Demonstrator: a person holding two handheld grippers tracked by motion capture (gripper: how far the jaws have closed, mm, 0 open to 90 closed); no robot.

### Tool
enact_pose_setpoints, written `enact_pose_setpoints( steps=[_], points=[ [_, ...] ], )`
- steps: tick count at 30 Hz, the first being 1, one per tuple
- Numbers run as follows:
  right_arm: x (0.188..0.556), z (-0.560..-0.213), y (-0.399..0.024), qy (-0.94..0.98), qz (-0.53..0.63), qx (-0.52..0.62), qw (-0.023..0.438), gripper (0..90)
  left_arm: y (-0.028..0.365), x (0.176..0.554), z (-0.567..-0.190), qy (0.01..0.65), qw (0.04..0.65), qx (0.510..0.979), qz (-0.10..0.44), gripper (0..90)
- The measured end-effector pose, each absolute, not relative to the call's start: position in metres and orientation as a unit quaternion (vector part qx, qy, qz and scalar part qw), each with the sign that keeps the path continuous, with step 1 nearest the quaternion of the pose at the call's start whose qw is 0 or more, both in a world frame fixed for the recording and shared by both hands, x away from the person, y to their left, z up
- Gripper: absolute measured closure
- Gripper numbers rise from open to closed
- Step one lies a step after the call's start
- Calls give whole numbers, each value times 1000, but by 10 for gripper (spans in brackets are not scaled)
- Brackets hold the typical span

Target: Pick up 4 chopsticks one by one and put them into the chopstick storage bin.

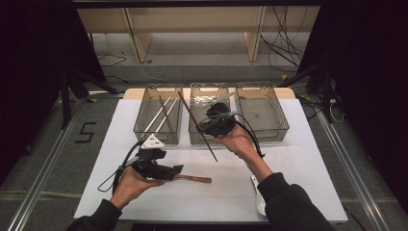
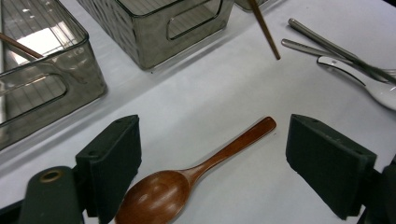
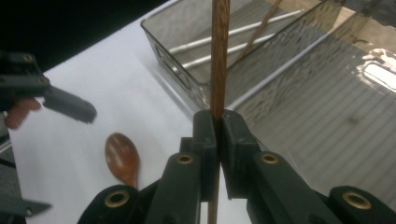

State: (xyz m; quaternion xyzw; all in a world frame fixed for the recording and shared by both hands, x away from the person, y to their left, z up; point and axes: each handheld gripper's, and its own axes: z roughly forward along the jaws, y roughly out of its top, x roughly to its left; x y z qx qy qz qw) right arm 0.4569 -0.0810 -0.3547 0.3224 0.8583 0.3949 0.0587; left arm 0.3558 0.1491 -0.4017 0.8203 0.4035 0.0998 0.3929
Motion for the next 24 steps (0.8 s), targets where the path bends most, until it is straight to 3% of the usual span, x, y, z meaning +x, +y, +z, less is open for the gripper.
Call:
enact_pose_setpoints(
  steps=[14,24],
  points=[
    [449,-353,-55,848,420,322,28,858,118,377,-401,419,419,801,82,250],
    [443,-355,-54,847,423,320,22,857,102,384,-401,414,442,793,71,505]
  ],
)
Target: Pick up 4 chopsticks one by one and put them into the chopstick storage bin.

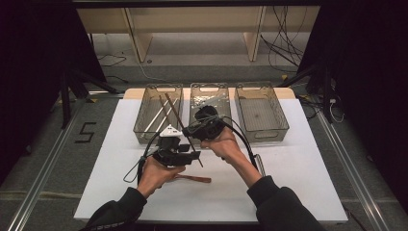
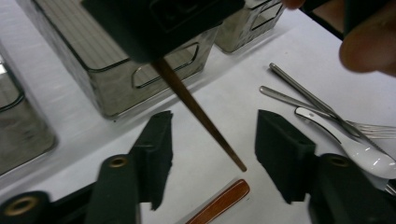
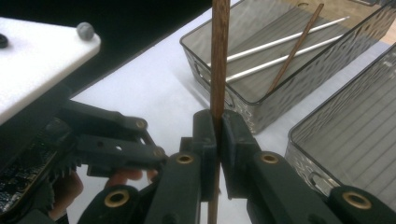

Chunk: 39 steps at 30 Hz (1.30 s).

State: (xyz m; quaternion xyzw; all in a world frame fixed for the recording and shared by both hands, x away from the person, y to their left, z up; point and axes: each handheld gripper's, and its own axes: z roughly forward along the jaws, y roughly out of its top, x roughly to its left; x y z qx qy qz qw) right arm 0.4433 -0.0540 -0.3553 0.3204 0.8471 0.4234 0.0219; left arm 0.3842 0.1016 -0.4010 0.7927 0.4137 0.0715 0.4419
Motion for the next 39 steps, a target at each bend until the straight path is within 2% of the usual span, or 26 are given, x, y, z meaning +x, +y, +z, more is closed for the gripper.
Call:
enact_pose_setpoints(
  steps=[11,20,26,34,39],
  points=[
    [443,-360,-61,843,426,328,16,857,103,389,-405,420,449,786,60,732],
    [441,-359,-66,836,439,329,17,856,118,400,-409,463,464,755,5,841],
    [439,-357,-67,829,451,329,17,844,122,401,-404,457,459,762,3,851],
    [436,-347,-84,823,466,325,6,667,134,408,-399,451,451,770,2,852],
    [432,-342,-106,831,444,333,31,522,149,417,-388,453,444,773,7,851]
  ],
)
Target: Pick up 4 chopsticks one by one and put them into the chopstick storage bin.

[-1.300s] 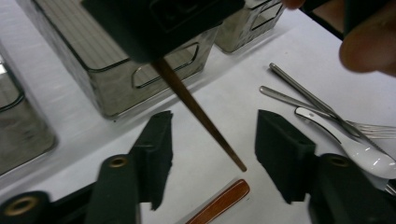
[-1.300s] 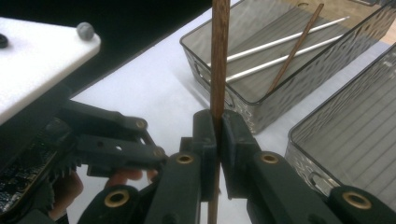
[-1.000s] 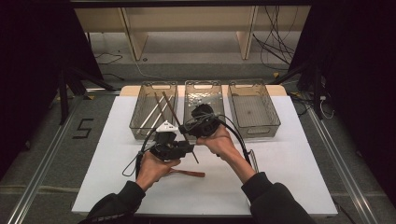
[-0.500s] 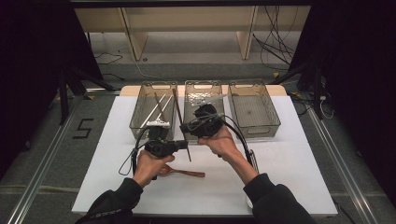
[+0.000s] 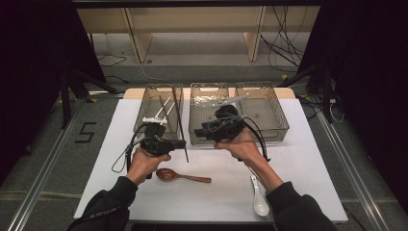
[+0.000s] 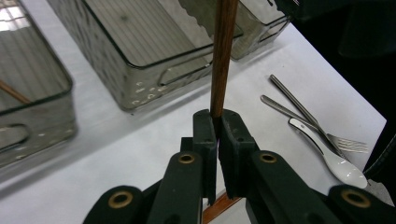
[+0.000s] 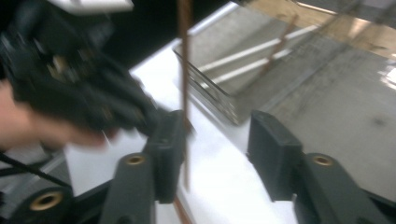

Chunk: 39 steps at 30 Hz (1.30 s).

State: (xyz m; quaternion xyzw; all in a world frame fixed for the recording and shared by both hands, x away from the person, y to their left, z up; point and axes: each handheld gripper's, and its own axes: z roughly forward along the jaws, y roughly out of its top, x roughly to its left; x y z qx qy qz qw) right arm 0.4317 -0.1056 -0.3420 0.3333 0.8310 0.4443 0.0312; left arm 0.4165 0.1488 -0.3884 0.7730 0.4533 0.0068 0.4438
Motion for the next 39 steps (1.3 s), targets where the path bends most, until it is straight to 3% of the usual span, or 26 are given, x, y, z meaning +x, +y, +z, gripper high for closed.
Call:
enact_pose_setpoints(
  steps=[7,15,29,39],
  points=[
    [419,-345,-137,844,396,353,79,385,176,436,-366,466,430,772,27,851],
    [403,-351,-161,847,377,365,87,331,200,467,-346,494,412,764,54,851],
    [380,-364,-193,839,381,378,87,302,210,520,-350,534,330,771,105,850],
    [370,-371,-204,837,381,383,84,296,215,531,-372,548,287,777,115,850]
  ],
)
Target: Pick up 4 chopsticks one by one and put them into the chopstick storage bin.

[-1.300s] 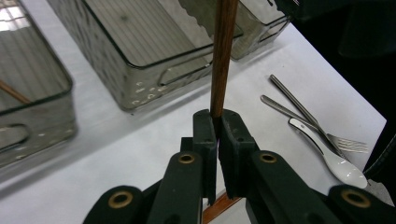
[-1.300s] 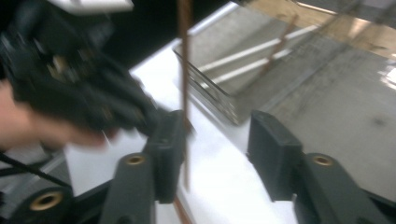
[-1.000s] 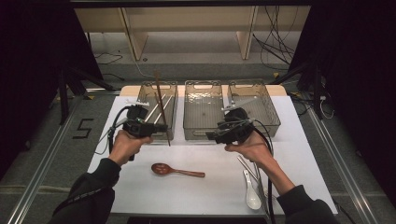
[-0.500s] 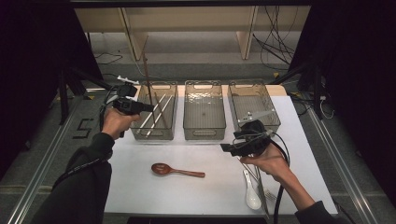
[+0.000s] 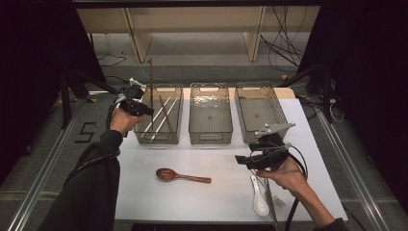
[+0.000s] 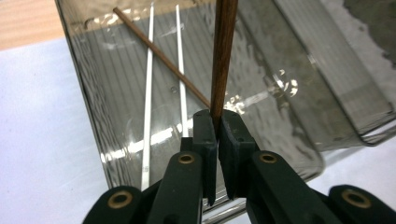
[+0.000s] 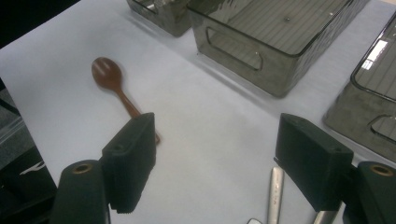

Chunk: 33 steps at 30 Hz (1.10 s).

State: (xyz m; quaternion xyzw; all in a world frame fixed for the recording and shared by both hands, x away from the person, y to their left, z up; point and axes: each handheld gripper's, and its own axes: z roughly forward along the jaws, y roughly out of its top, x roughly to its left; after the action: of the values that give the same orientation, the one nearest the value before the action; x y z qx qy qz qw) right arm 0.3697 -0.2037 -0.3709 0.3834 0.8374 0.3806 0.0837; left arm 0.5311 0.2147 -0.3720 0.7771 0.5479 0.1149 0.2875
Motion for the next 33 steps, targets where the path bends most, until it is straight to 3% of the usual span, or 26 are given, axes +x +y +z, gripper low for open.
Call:
enact_pose_setpoints(
  steps=[25,33],
  points=[
    [363,-377,-204,842,376,379,73,294,212,535,-404,562,257,781,87,828],
    [363,-377,-205,842,377,380,69,294,212,530,-398,566,279,771,87,535]
  ],
)
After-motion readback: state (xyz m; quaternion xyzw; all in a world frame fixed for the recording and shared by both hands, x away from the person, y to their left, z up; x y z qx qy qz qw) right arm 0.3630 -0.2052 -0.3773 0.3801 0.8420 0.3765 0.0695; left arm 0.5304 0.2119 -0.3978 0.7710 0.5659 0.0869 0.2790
